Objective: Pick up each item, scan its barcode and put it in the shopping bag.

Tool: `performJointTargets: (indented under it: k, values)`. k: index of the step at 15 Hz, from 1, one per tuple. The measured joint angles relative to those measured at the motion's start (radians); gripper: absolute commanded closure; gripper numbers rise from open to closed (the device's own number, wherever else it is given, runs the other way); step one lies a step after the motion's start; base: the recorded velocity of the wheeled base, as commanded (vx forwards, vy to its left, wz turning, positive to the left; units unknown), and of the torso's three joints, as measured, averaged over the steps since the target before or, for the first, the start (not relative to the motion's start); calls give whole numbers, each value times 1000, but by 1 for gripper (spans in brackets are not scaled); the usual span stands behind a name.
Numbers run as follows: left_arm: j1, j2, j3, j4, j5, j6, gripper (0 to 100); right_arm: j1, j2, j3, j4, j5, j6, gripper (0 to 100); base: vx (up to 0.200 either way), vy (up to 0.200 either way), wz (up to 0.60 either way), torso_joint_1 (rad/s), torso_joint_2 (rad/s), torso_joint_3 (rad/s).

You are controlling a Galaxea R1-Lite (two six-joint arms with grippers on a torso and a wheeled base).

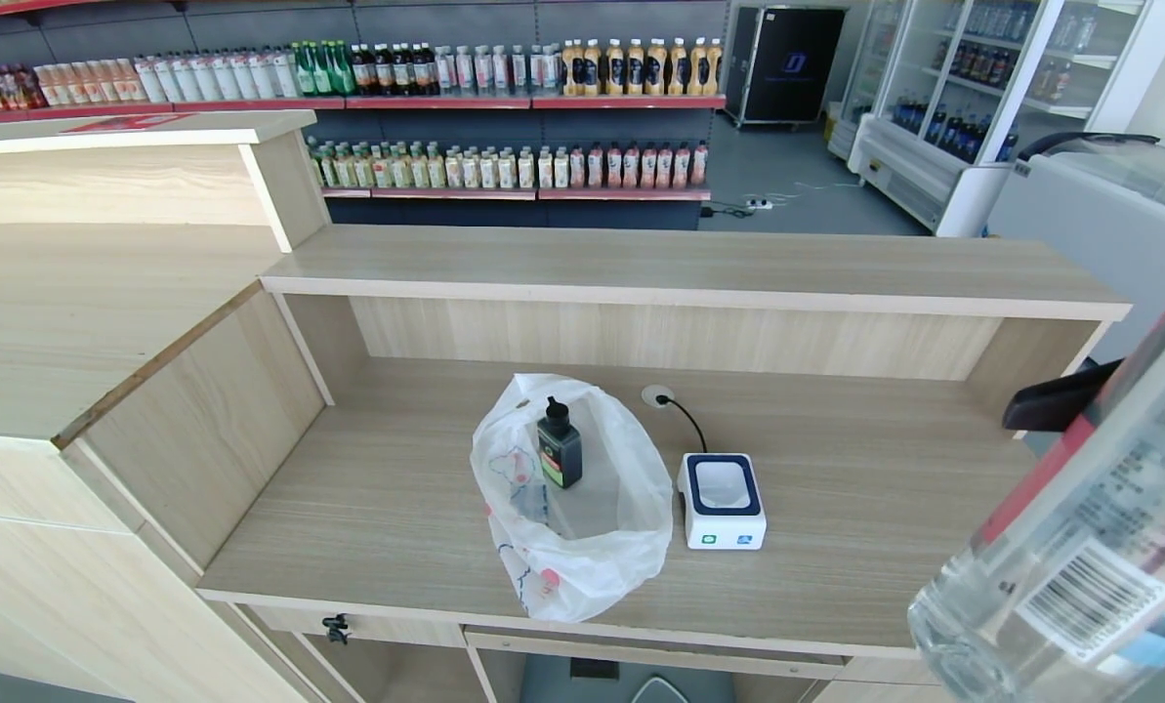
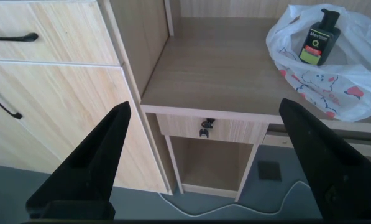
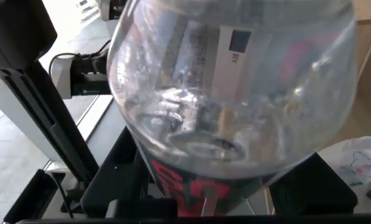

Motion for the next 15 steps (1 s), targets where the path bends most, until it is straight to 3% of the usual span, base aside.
performJointTargets:
  k: [5, 15]
  values:
    - [0, 0, 0, 0, 0, 0, 0, 90, 22, -34, 16, -1, -53, 100, 0, 0, 0, 0, 0, 0]
    - [0, 0, 0, 0, 0, 0, 0, 134, 185, -200, 14, -41, -96, 100, 0, 0, 0, 0, 0, 0]
